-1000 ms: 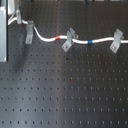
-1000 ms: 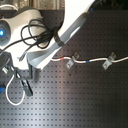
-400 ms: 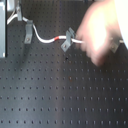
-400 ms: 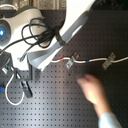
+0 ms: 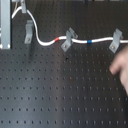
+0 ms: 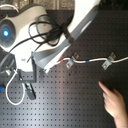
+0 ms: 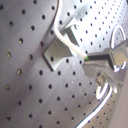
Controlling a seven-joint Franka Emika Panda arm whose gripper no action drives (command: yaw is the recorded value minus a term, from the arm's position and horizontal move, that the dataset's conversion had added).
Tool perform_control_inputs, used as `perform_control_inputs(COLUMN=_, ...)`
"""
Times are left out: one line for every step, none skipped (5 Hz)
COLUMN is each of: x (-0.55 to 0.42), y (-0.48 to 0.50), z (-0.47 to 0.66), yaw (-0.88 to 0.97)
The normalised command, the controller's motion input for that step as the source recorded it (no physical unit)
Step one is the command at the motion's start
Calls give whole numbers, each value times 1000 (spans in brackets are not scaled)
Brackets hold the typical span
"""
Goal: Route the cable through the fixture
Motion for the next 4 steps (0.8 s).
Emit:
perform_control_inputs(x=273, y=127, z=-7, yaw=91)
perform_control_inputs(x=-23, y=216, z=53, yaw=0)
perform_control_inputs(x=-249, y=354, z=163, yaw=0)
perform_control_inputs(x=-245, y=371, z=167, yaw=0)
